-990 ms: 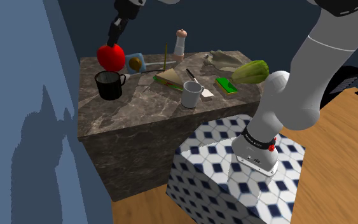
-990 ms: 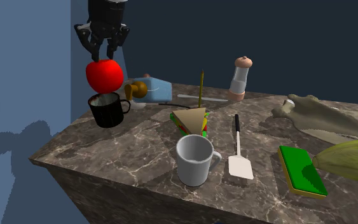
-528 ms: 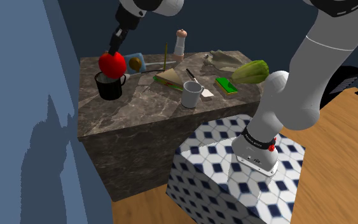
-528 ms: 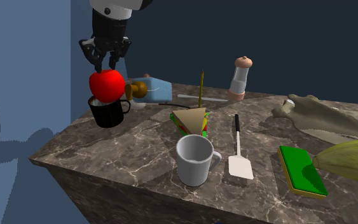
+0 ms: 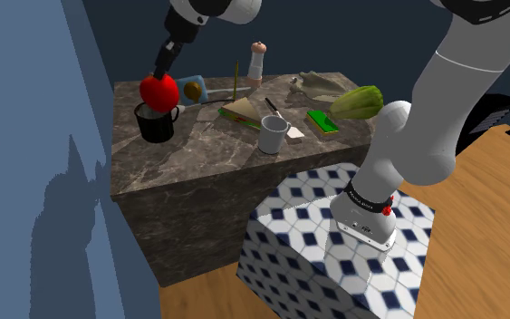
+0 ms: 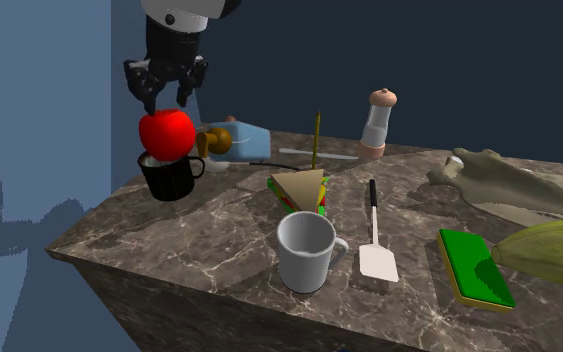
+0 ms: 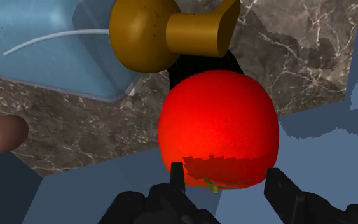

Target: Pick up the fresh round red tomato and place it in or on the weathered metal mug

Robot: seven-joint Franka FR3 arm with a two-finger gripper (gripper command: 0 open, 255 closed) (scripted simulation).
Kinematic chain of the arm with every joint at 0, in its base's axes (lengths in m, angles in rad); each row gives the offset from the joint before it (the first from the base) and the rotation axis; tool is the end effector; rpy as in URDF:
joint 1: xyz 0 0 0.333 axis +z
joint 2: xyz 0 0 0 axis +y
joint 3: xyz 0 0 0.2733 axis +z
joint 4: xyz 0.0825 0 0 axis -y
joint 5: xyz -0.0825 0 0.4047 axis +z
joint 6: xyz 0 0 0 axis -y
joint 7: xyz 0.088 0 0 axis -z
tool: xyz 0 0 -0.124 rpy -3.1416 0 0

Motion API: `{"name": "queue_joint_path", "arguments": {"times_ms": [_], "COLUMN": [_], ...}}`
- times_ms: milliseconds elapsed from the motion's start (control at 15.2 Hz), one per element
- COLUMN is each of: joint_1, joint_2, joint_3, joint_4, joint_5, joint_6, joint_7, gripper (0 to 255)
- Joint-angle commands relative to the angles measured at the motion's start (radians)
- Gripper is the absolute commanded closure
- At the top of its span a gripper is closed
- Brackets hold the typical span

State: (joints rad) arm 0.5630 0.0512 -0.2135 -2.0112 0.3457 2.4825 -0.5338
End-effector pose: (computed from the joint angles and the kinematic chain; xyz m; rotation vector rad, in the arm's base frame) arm 0.5844 0.2163 0.4071 -2.7044 -0.9214 -0.6398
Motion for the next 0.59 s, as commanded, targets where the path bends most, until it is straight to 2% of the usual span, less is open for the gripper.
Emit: {"name": "queue_joint_path", "arguments": {"times_ms": [0,264,528], "joint_1": [0.000,0.000,-0.007], "joint_2": [0.003,0.001,-0.097], "joint_3": [0.000,0.000,-0.010], "joint_4": [0.000,-0.005,-0.007], "joint_5": [0.000,0.000,-0.054], "joint_6": [-0.002,0.001,-0.090], "joint_7": [0.001,0.000,0.035], "gripper": [0,0,0]}}
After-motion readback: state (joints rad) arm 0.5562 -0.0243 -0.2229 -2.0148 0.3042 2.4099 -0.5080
